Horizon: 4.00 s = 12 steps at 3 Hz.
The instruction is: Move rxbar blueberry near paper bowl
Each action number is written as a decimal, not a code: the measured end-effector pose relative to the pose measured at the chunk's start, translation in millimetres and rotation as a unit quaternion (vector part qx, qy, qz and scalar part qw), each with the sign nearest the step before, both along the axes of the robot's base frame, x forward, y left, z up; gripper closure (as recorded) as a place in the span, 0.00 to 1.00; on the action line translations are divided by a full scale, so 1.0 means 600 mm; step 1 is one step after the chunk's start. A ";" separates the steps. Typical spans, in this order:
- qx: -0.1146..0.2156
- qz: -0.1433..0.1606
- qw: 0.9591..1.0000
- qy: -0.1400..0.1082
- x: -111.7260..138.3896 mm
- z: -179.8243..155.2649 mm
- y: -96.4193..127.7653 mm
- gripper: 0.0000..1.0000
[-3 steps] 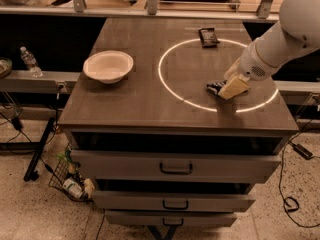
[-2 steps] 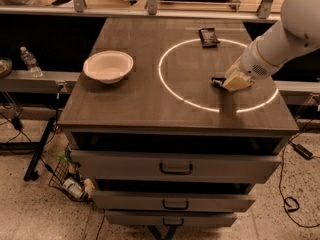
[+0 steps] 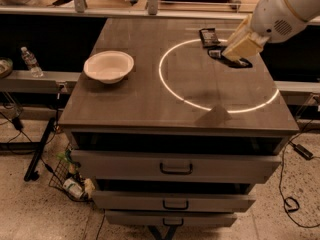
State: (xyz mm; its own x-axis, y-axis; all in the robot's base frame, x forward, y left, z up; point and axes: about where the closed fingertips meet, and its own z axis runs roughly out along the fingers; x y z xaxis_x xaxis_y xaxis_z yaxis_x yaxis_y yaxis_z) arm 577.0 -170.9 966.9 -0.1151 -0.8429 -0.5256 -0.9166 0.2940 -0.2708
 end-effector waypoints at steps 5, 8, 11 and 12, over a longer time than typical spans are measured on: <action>0.029 0.217 0.975 -0.030 0.101 -0.154 0.265 1.00; 0.021 0.236 0.971 -0.035 0.125 -0.180 0.295 0.36; 0.017 0.172 0.982 -0.076 0.157 -0.072 0.226 0.00; 0.029 0.089 0.988 -0.126 0.179 0.045 0.134 0.00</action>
Offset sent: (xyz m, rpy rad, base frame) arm 0.0362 0.1058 -0.0848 0.0613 -0.0403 0.3280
